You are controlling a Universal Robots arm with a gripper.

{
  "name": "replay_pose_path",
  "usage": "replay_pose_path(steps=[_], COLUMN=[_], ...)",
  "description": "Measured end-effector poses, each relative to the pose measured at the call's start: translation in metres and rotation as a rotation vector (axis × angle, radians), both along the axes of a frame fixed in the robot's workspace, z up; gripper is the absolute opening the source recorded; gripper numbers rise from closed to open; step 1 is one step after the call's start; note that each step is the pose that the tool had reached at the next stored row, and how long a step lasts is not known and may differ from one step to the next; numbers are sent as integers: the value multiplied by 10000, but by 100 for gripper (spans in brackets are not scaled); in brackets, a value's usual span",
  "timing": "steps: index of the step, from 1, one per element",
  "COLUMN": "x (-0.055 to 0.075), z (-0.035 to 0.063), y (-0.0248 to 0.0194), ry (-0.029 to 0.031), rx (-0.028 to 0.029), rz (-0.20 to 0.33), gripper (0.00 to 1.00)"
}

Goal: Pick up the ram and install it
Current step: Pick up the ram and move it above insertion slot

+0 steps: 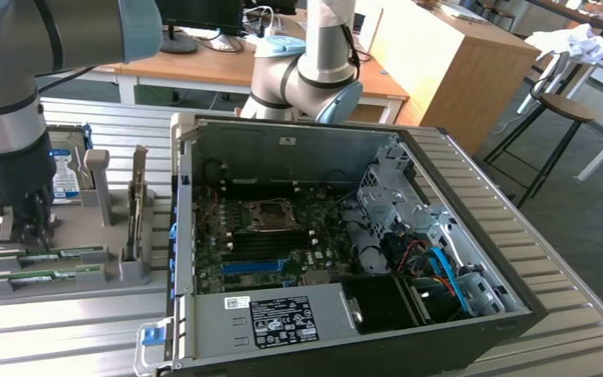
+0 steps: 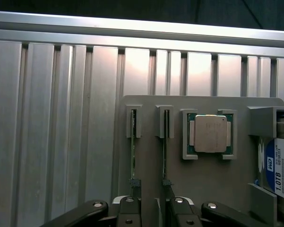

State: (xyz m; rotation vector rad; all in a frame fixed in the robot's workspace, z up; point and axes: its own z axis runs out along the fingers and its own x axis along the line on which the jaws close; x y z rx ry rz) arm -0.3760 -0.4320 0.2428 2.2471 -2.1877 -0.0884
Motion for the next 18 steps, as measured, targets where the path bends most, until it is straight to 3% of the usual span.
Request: replay_pose_path(steps=[11, 18], x=[0, -1], z=[0, -7], y=[-101, -104], ry=[0, -1], rx=[0, 2], rz=[0, -1], gripper=[30, 30])
